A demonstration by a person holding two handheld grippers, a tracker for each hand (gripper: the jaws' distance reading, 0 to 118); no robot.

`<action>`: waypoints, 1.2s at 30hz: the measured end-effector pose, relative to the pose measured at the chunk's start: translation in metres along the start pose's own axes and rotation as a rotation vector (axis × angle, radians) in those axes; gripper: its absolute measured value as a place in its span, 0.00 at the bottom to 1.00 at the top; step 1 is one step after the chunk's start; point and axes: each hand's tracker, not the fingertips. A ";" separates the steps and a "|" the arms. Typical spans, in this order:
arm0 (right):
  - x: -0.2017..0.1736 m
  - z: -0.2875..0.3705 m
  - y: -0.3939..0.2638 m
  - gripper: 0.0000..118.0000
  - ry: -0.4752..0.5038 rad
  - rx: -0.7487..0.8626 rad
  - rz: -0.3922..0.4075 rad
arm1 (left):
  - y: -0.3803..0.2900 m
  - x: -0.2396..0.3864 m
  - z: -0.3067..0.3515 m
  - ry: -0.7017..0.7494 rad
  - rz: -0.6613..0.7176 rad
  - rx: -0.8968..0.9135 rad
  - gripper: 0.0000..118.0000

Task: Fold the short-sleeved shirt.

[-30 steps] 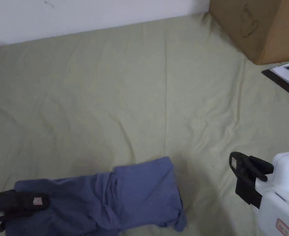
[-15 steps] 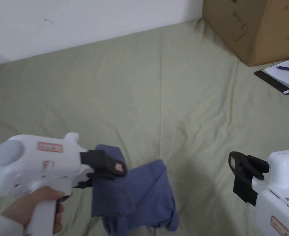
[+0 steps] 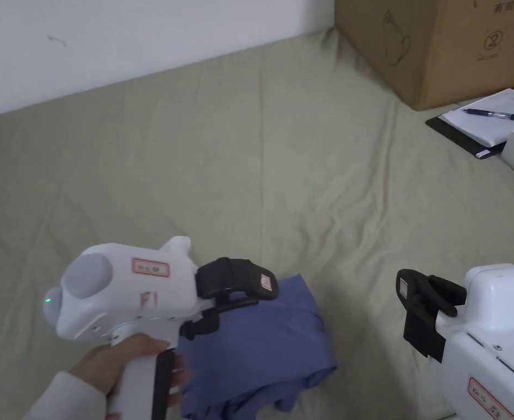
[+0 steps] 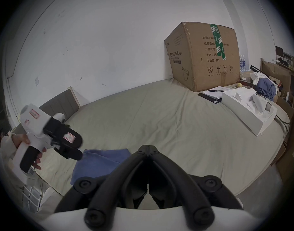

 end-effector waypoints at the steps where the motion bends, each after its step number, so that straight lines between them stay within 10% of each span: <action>1: -0.001 -0.001 0.000 0.00 0.002 -0.003 0.000 | -0.002 -0.004 0.009 0.004 0.002 0.017 0.96; 4: -0.004 -0.002 -0.002 0.00 0.010 -0.006 0.012 | -0.014 -0.017 0.034 0.047 0.037 0.079 0.79; 8: -0.006 -0.003 -0.003 0.00 0.014 -0.009 0.021 | -0.023 -0.041 0.032 0.153 0.035 0.107 0.31; 9: -0.006 -0.003 -0.003 0.00 0.013 -0.012 0.023 | -0.026 -0.044 0.025 0.166 0.041 0.100 0.02; 25: 0.008 -0.004 -0.008 0.00 -0.024 -0.032 0.016 | -0.029 0.023 -0.120 0.139 -0.134 -0.098 0.00; 36: -0.034 -0.025 -0.009 0.00 0.110 -0.091 0.118 | -0.045 -0.006 -0.017 -0.020 -0.073 0.026 0.00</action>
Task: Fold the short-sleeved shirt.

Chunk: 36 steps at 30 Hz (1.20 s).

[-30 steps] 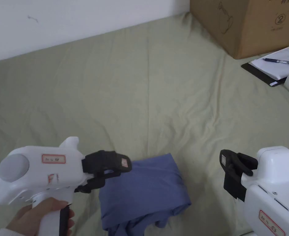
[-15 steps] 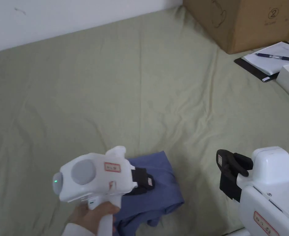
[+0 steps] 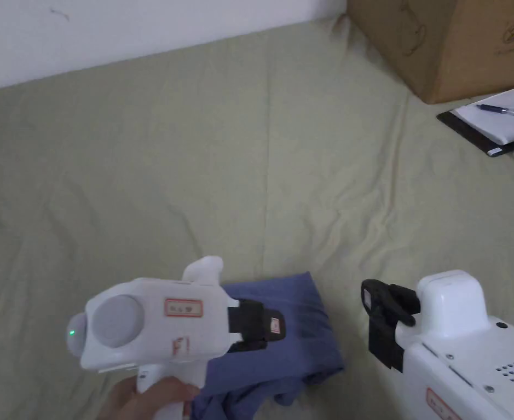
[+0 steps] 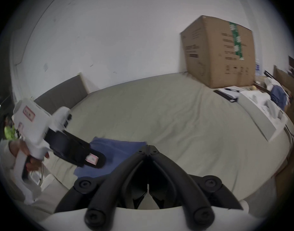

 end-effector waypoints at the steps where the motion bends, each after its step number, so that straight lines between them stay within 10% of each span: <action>1: -0.009 -0.006 0.000 0.00 0.026 -0.014 0.028 | -0.003 -0.014 0.016 -0.016 0.048 0.022 0.00; 4: -0.036 -0.033 -0.002 0.00 0.093 -0.075 0.117 | -0.017 -0.062 0.066 -0.096 0.144 0.098 0.13; 6: -0.053 -0.057 -0.008 0.00 0.135 -0.146 0.154 | -0.030 -0.083 0.091 -0.087 0.171 0.141 0.68; 8: -0.067 -0.080 -0.017 0.00 0.149 -0.222 0.221 | -0.037 -0.104 0.104 -0.050 0.196 0.154 0.91; 28: -0.078 -0.113 -0.039 0.00 0.126 -0.303 0.218 | 0.024 -0.164 -0.035 -0.423 0.302 -0.121 0.88; 32: -0.075 -0.115 -0.041 0.00 0.127 -0.300 0.202 | 0.029 -0.168 -0.030 -0.313 0.286 -0.126 0.67; 33: -0.074 -0.115 -0.041 0.00 0.127 -0.296 0.196 | 0.028 -0.173 -0.029 -0.227 0.285 -0.122 0.31; 36: -0.075 -0.107 -0.037 0.00 0.127 -0.254 0.166 | 0.019 -0.177 -0.028 -0.333 0.362 -0.121 0.24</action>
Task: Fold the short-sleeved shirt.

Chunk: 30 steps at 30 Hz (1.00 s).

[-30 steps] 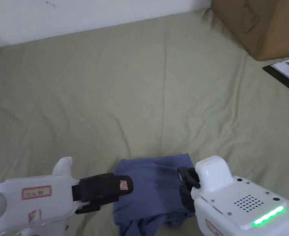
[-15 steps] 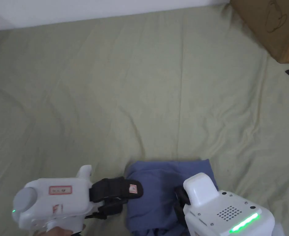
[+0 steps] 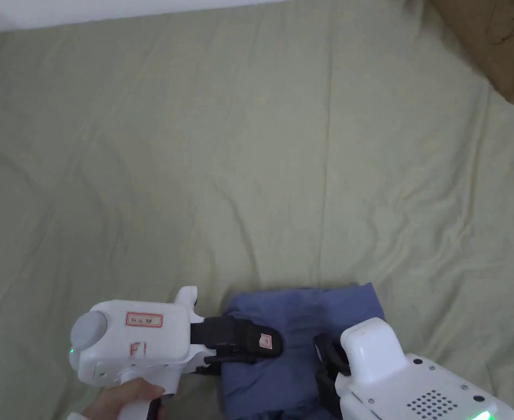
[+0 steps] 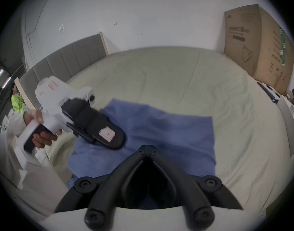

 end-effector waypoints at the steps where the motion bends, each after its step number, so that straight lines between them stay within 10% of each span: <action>1: -0.002 0.011 0.003 0.00 -0.013 0.057 -0.005 | -0.002 0.007 -0.001 0.025 -0.007 0.004 0.24; 14: -0.047 0.152 0.061 0.00 -0.257 0.604 -0.006 | -0.025 0.061 0.092 0.257 -0.210 0.087 0.24; 30: -0.092 0.114 0.067 0.00 -0.235 0.458 0.098 | 0.006 0.009 0.358 1.214 -0.304 0.294 0.24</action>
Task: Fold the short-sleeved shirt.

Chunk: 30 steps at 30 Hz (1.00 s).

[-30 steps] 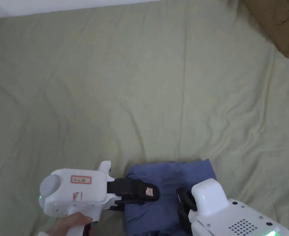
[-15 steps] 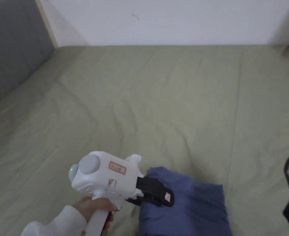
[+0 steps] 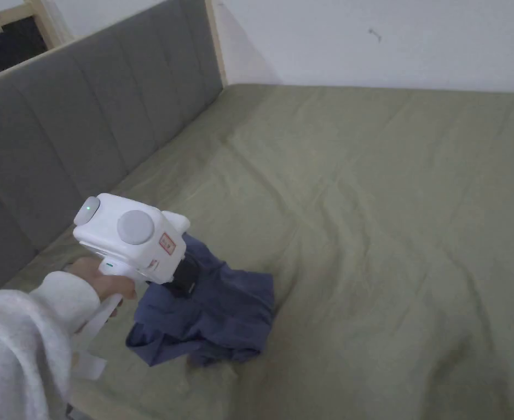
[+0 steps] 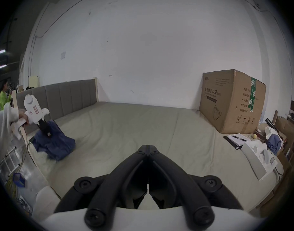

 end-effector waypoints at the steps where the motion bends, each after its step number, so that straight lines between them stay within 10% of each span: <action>1: -0.002 -0.002 0.001 0.00 0.006 -0.008 0.005 | 0.003 -0.010 -0.004 0.049 0.029 -0.019 0.24; 5: -0.008 -0.010 0.001 0.00 0.011 -0.035 0.027 | 0.002 -0.029 -0.018 0.218 -0.049 0.056 0.30; 9: -0.010 -0.015 0.000 0.00 0.019 -0.067 0.031 | -0.013 -0.036 -0.023 0.351 -0.021 0.176 0.86; 16: -0.007 -0.017 -0.001 0.00 0.032 -0.096 0.007 | -0.027 -0.031 -0.010 0.243 0.112 0.260 0.90; 19: 0.002 -0.011 -0.004 0.00 0.030 -0.084 0.017 | -0.037 -0.011 0.005 0.130 0.174 0.310 0.75; 22: 0.009 -0.007 -0.003 0.00 0.026 -0.079 0.005 | -0.047 0.019 0.030 0.047 0.214 0.415 0.10; 30: 0.035 0.004 0.000 0.00 -0.005 -0.018 -0.002 | -0.078 0.144 0.092 -0.008 0.221 0.689 0.00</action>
